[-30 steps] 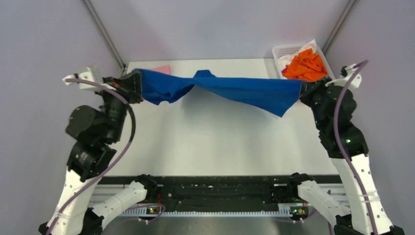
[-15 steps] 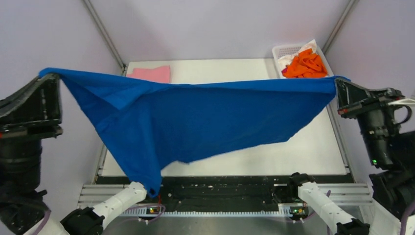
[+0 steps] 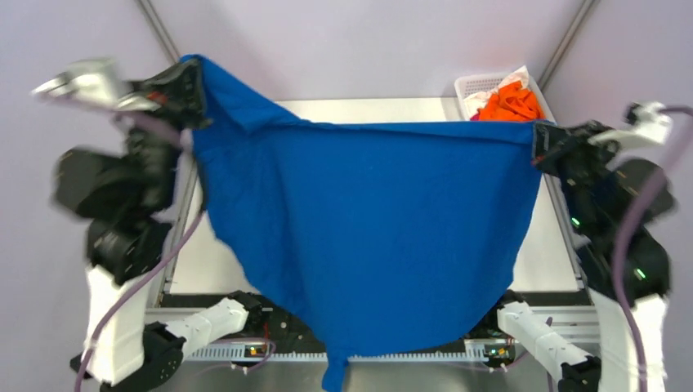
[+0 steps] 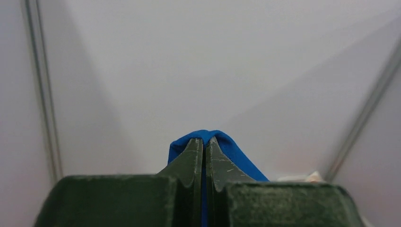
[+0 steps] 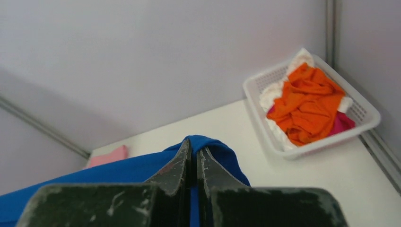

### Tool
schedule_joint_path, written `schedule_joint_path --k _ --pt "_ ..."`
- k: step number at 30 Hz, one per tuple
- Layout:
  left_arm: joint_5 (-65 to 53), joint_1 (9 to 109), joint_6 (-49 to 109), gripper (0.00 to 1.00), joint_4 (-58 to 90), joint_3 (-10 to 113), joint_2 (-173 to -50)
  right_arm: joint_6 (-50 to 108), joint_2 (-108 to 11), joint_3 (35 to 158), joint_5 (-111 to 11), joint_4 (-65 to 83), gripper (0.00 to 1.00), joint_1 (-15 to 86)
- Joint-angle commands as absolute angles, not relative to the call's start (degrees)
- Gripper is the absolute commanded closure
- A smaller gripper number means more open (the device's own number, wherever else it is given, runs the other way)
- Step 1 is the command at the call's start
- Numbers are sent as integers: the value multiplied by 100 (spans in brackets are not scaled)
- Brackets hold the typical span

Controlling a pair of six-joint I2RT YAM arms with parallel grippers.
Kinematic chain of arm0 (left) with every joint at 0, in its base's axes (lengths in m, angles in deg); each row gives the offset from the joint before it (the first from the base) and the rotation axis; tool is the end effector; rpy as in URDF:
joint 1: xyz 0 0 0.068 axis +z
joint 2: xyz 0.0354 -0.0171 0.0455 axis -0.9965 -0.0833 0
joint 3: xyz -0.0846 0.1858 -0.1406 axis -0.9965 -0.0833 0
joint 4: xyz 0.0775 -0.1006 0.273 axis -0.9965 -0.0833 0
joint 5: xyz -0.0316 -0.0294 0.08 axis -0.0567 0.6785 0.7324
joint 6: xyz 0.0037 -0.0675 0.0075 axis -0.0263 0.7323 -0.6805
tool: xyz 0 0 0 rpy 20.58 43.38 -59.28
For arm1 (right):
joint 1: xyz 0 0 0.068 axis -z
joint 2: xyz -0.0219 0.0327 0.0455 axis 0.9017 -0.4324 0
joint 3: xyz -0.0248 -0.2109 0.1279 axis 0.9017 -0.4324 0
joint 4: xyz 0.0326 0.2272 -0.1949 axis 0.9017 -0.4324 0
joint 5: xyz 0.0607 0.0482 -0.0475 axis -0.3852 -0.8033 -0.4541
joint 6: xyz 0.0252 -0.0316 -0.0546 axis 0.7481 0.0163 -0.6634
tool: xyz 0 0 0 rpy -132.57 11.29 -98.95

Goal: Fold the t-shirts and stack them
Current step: Flatten out the tshirt

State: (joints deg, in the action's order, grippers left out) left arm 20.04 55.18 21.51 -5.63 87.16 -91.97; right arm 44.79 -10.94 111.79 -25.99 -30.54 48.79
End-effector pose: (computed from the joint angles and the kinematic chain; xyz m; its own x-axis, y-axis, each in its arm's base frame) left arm 0.1137 -0.0463 0.6411 0.4512 -0.3177 -0.8340 0.2735 0.9388 -0.2096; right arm 0.1222 0.0186 0.5451 0.1144 0.4155 -0.9023 -0.0444 0.9095 0.4132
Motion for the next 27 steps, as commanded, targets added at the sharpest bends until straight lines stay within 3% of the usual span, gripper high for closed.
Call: schedule_joint_path --k 1,5,9,11,13,15,16,17,18,20,22,27 --pt "3590 5549 1533 100 239 7871 -9953 4357 -1897 10107 -1429 -2439 100 4899" --pt "3635 6122 1907 100 427 7207 -11097 4423 -2766 8931 -1241 -1352 100 4963" --pt "3002 6804 2560 100 217 7611 -12945 4514 -4278 8351 -1630 17 100 5194" --pt "2956 6886 2630 100 -101 8385 -14081 4578 -5181 8400 -1511 515 96 5226" --pt "2718 6921 2724 97 -613 9345 -15146 4567 -6040 8690 -1493 753 83 5234" --pt "2473 6932 2770 72 -1050 10267 -16043 4521 -6699 9123 -1510 731 55 5236" --pt "2367 6933 2815 54 -1215 10636 -16334 4511 -6927 9320 -1496 643 47 5234" --pt "2248 6931 2848 33 -1333 10896 -16554 4534 -7068 9507 -1491 518 41 5235" --pt "2144 6938 2890 7 -1378 11024 -16660 4538 -7132 9612 -1503 432 28 5234" --pt "1966 6941 3035 1 -1331 10879 -16588 4550 -6973 9587 -1571 400 11 5242" --pt "1837 6953 3242 1 -1166 10409 -16285 4579 -6665 9287 -1680 476 4 5240" --pt "1215 6949 3930 1 -690 8819 -15365 4839 -5873 8218 -2623 684 1 5232"
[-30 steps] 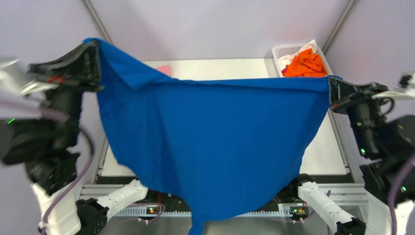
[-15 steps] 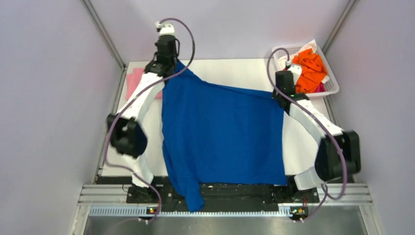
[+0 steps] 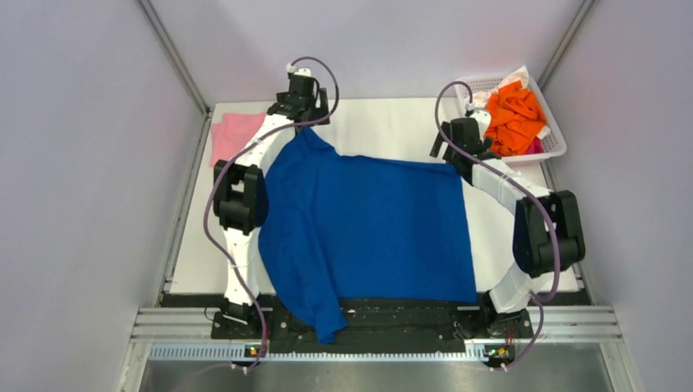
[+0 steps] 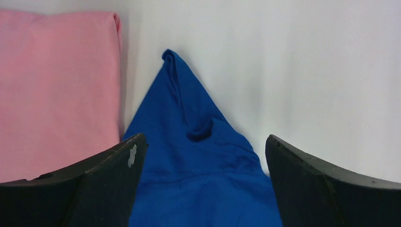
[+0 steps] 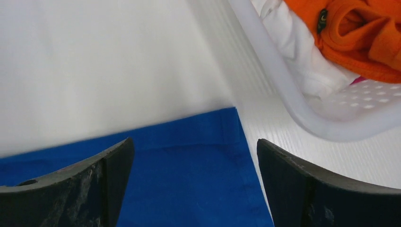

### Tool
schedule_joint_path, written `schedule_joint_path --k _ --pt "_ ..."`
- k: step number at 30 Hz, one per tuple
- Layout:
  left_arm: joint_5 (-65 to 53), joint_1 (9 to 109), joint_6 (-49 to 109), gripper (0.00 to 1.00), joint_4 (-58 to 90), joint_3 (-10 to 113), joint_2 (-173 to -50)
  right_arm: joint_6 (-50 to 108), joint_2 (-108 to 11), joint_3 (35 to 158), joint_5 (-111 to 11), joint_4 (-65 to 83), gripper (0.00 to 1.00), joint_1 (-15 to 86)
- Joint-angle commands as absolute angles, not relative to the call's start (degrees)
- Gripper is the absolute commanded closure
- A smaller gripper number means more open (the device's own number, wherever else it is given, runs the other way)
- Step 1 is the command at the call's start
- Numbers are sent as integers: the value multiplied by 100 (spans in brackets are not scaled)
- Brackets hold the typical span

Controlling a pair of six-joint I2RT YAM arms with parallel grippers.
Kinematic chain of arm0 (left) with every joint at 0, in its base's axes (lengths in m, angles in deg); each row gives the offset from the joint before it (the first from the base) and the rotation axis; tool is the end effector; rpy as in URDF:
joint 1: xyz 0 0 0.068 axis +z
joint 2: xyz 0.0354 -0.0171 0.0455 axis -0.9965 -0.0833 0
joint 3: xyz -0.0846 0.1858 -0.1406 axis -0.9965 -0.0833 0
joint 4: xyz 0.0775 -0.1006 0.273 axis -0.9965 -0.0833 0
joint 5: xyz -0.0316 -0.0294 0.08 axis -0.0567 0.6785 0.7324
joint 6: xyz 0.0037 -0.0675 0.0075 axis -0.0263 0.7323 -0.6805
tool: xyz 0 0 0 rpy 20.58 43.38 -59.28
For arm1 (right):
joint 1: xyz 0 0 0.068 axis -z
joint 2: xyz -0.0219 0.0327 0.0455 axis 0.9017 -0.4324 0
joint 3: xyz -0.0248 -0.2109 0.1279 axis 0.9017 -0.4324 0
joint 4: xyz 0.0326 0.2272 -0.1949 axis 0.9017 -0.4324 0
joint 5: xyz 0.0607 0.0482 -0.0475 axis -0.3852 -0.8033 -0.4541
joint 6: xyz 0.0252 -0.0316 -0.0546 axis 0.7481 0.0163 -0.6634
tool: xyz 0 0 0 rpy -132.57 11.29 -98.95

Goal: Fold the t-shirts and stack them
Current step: Flatten out the tshirt

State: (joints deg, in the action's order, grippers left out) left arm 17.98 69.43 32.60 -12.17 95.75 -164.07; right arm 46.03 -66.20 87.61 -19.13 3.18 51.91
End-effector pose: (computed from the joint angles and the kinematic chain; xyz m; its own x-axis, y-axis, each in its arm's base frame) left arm 0.5425 -0.1379 0.2259 -0.5818 -0.0780 -0.8096 -0.0924 0.9953 -0.0295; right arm 0.4229 0.0720 0.1702 -0.5157 0.2676 -0.8139 0.3335 0.9377 0.0970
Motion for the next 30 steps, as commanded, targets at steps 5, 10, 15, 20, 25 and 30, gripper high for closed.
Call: schedule_joint_path --k 5,10,15,20,25,30 --pt "884 6949 4621 1 -680 7846 -15099 5026 -5625 7628 -3701 1141 1 5196" --pt "612 6949 4930 1 -363 7413 -15222 5046 -6074 7608 -4026 1386 1 5133" --pt "367 7020 5031 1 -241 7939 -15874 5023 -6848 8134 -4019 1432 1 5129" --pt "-12 7119 5103 1 -307 8848 -16683 5009 -7503 8827 -3763 1288 1 5145" --pt "-269 7196 5082 1 -380 9859 -17457 4995 -8075 9397 -3611 1409 1 5227" --pt "-556 7283 5381 1 182 10723 -18009 4901 -8722 10148 -3289 1444 1 5330"
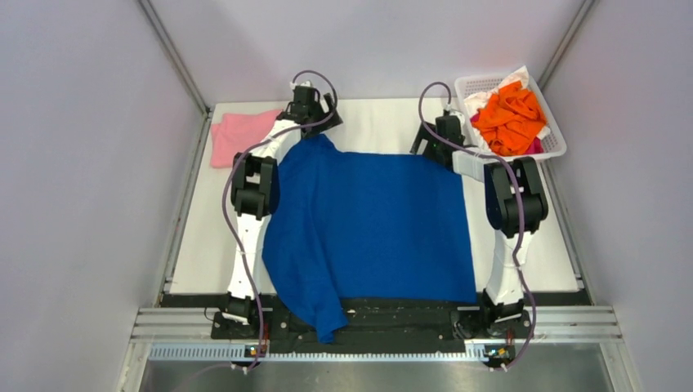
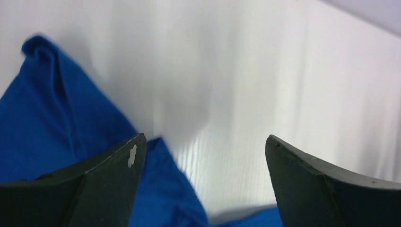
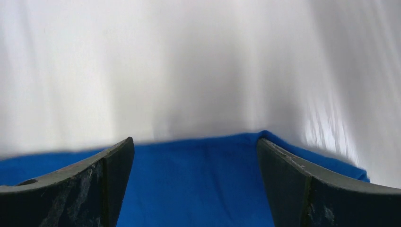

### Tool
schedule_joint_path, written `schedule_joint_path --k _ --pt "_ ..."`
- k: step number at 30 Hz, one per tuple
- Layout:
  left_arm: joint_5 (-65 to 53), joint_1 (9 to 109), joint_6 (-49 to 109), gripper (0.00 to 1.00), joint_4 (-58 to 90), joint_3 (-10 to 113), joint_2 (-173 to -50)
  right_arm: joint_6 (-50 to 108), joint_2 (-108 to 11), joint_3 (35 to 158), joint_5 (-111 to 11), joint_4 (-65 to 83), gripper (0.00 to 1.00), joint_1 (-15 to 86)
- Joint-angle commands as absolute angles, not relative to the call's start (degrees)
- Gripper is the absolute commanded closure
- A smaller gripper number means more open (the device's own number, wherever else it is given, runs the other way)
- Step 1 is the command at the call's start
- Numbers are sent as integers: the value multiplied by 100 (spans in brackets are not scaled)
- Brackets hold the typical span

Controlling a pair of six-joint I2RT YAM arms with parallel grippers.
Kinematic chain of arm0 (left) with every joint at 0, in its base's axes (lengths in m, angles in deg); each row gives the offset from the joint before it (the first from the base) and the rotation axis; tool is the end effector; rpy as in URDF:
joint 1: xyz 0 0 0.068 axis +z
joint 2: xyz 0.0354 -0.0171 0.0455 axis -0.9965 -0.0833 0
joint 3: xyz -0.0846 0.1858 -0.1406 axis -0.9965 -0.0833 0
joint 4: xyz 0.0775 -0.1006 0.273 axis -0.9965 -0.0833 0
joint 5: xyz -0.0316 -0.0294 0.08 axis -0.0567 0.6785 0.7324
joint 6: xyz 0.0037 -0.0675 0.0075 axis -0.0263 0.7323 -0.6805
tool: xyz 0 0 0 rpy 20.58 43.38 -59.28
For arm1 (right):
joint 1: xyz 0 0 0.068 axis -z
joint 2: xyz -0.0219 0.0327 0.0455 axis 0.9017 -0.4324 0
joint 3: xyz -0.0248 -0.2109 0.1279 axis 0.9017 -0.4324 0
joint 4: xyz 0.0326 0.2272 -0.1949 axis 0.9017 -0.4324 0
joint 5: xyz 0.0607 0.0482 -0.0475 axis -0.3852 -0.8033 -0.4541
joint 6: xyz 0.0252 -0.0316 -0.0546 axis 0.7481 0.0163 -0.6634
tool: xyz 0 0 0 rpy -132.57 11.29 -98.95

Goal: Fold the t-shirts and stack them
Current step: Flatten out the tshirt

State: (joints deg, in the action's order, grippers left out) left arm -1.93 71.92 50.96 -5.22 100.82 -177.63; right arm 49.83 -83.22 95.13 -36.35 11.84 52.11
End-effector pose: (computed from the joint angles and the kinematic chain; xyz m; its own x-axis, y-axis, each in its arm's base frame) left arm 0.5791 -0.1409 0.1392 -0.6691 -0.3913 -0.6318 -0.0916 0.8871 -0.4523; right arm 0.4674 0.0963 0.1015 -0.6120 0.3393 -0.7144 0.1638 0.9381 0.3053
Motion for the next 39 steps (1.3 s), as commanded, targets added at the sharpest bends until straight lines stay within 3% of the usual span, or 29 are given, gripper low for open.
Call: schedule_joint_path --k 1,6,9,12,17,22,33,39 --pt "-649 7297 5505 1 429 10830 -18083 4814 -8815 10315 -3225 1477 1 5342" --pt "-1007 7299 5864 1 944 11501 -18346 4418 -8977 11090 -3160 1094 1 5346" --pt "-1096 7298 5659 1 611 11464 -18000 4303 -8544 10793 -3168 1117 1 5343" --pt "-713 7271 5311 1 228 10662 -17177 4292 -7950 10251 -3258 1092 1 5335" --pt "42 7248 5125 1 289 8302 -15745 4582 -6921 8902 -3523 1010 1 5223" --pt "591 7271 5441 1 190 7529 -15593 4939 -6238 7713 -3752 1291 1 5025" --pt "232 7361 5832 1 98 9045 -17179 5058 -6366 7163 -3920 1391 1 4944" --pt "-692 7353 6144 1 525 9480 -17577 5045 -6607 7288 -3874 1290 1 4946"
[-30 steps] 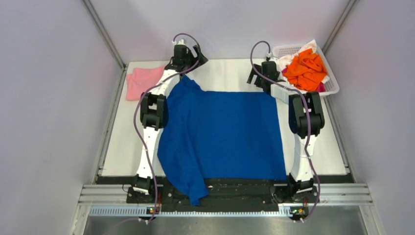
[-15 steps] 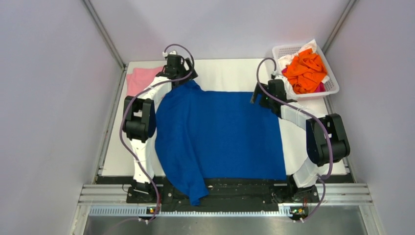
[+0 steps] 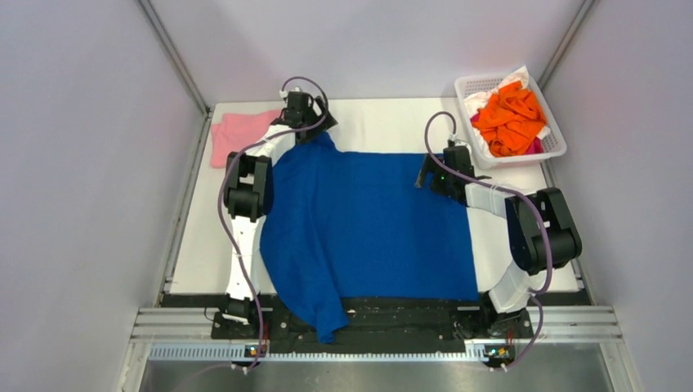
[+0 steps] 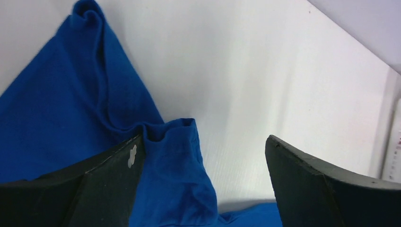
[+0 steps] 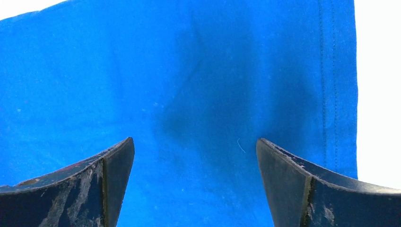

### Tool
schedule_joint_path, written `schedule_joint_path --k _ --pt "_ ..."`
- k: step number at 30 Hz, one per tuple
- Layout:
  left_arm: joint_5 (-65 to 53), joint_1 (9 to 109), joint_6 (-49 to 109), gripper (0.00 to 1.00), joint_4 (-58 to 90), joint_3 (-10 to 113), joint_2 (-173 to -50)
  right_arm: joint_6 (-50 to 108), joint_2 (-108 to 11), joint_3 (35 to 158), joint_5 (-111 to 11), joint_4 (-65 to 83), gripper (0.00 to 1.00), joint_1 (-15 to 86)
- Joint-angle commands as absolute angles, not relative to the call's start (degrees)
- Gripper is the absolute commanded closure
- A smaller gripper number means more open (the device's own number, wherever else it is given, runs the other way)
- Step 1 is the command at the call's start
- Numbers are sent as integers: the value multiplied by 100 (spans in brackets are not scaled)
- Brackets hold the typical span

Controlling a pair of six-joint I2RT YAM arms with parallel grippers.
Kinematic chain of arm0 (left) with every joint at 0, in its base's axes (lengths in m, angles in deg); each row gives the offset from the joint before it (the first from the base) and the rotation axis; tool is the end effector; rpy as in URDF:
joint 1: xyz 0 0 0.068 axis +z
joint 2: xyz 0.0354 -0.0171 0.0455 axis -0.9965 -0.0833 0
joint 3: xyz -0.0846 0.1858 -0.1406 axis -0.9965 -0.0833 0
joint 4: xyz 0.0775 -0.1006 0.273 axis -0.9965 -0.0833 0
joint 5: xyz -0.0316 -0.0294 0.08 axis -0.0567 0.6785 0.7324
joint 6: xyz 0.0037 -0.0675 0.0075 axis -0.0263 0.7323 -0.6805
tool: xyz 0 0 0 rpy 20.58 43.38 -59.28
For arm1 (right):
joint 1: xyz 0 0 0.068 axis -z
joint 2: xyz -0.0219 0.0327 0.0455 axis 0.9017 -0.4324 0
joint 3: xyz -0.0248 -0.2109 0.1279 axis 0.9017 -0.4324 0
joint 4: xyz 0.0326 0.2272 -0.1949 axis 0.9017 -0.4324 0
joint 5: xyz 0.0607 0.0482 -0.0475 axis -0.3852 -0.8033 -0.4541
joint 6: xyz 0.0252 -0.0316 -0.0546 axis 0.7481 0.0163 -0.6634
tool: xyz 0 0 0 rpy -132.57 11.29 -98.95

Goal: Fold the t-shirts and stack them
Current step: Flatten out the tshirt

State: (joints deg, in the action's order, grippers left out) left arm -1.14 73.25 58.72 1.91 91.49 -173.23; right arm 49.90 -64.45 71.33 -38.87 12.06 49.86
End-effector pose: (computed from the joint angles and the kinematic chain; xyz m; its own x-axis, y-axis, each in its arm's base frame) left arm 0.5692 -0.1238 0.1321 -0.6102 -0.5290 -0.5897 -0.1880 0.8198 -0.5408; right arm 0.3704 0.0930 0.0934 -0.6954 0.2994 -0.6533 0.1235 0.9453 0.3019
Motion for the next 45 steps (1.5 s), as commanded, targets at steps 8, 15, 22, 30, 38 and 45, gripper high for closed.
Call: schedule_joint_path --k 8,15,22,30,38,45 --pt "-915 7353 6645 1 872 10934 -18512 4998 -6661 7353 -3731 1185 1 4950" --pt "-1203 7337 6528 1 640 11623 -18575 4917 -6526 7577 -3485 956 1 4980" --pt "-298 7136 4609 1 -179 9684 -16160 4844 -5802 7548 -3136 407 1 4950" --pt "514 7046 4836 1 -108 5707 -13314 5129 -4972 6955 -2895 89 1 4487" --pt "227 7057 5025 1 -198 4432 -13113 5197 -5129 6646 -3265 507 1 4412" --pt "382 7125 5189 1 -1066 5596 -14553 5096 -6186 7197 -3083 468 1 4488"
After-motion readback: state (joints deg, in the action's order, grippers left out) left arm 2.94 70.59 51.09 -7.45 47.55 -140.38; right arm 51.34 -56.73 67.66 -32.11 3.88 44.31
